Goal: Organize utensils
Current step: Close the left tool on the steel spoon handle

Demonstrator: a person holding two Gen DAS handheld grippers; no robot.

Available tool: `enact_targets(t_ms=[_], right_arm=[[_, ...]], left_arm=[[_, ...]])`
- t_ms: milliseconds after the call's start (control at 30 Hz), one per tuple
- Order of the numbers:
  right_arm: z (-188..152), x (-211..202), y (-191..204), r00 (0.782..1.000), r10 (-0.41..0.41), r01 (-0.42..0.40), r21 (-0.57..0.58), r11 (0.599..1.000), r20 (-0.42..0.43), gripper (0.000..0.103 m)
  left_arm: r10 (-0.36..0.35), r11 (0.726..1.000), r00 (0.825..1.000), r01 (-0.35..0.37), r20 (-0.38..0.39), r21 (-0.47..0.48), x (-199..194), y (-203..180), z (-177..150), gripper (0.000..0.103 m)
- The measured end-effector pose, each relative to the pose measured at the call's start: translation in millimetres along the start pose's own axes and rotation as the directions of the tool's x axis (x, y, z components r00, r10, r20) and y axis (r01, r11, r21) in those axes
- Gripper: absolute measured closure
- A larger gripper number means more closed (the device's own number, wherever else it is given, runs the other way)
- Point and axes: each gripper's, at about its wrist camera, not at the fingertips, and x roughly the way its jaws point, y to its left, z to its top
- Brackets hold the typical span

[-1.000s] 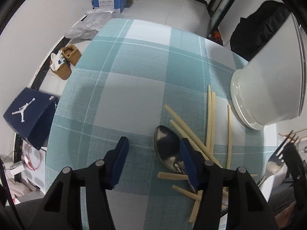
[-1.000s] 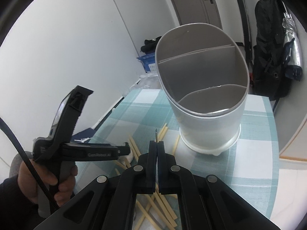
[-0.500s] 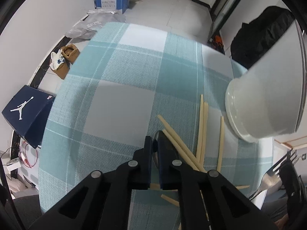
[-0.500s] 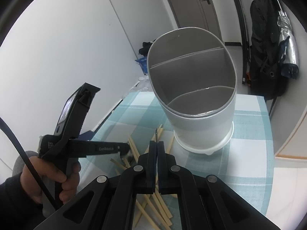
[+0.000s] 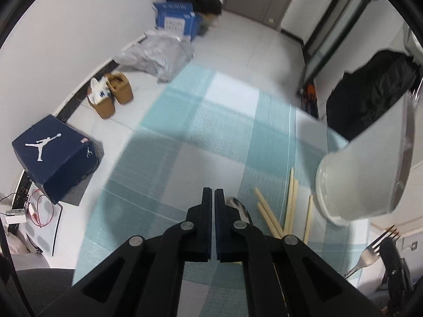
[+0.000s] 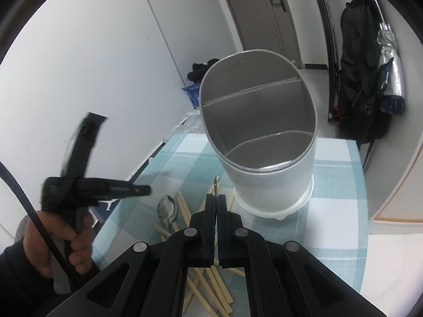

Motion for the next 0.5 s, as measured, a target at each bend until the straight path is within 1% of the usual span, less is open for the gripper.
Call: enact_targets(t_ms=[67, 133, 167, 200, 233, 267, 300, 333, 367, 400, 433, 500], right_arm=[[0, -2, 2, 1.000, -0.010, 0.010, -0.004, 1.000, 0.009, 0.102], [0, -3, 3, 1.000, -0.021, 0.021, -0.009, 1.000, 0.015, 0.102], [-1, -5, 4, 1.000, -0.023, 0.023, -0.004, 1.000, 0.017, 0.102], [1, -6, 4, 1.000, -0.024, 0.024, 0.000, 1.000, 0.020, 0.102], [0, -8, 5, 0.999, -0.027, 0.027, 0.005, 1.000, 0.025, 0.102], [0, -11, 5, 0.999, -0.029, 0.029, 0.009, 1.000, 0.030, 0.102], [-1, -13, 5, 0.999, -0.030, 0.029, 0.012, 1.000, 0.034, 0.102], [-2, -17, 6, 0.999, -0.029, 0.029, 0.013, 0.999, 0.042, 0.102], [-2, -19, 6, 0.998, -0.030, 0.029, 0.012, 0.999, 0.047, 0.102], [-3, -22, 7, 0.998, -0.030, 0.030, 0.010, 1.000, 0.051, 0.102], [-5, -26, 8, 0.998, -0.032, 0.031, 0.005, 0.999, 0.055, 0.102], [-5, -30, 8, 0.998, -0.030, 0.030, 0.002, 1.000, 0.060, 0.102]], left_arm=[[-0.015, 1.000, 1.000, 0.015, 0.022, -0.006, -4, 3, 1, 0.103], [-0.054, 0.998, 0.998, 0.055, 0.028, -0.021, -5, 6, 0, 0.103], [-0.073, 0.997, 0.997, 0.074, 0.013, -0.025, -2, 8, 1, 0.103], [-0.101, 0.994, 0.994, 0.101, -0.026, -0.030, 5, 9, 0, 0.102], [-0.107, 0.994, 0.991, 0.105, -0.074, -0.030, 12, 9, 0, 0.096], [-0.099, 0.995, 0.989, 0.097, -0.106, -0.024, 19, 7, -2, 0.093], [-0.086, 0.996, 0.989, 0.085, -0.121, -0.011, 24, 5, -5, 0.086], [-0.079, 0.997, 0.989, 0.079, -0.126, 0.002, 27, 3, -9, 0.076], [-0.074, 0.997, 0.989, 0.077, -0.131, 0.013, 28, 0, -12, 0.070], [-0.074, 0.997, 0.988, 0.078, -0.138, 0.024, 32, -3, -14, 0.059], [-0.076, 0.996, 0.988, 0.081, -0.138, 0.034, 33, -5, -16, 0.057], [-0.043, 0.997, 0.989, 0.052, -0.140, 0.059, 40, -11, -16, 0.057]])
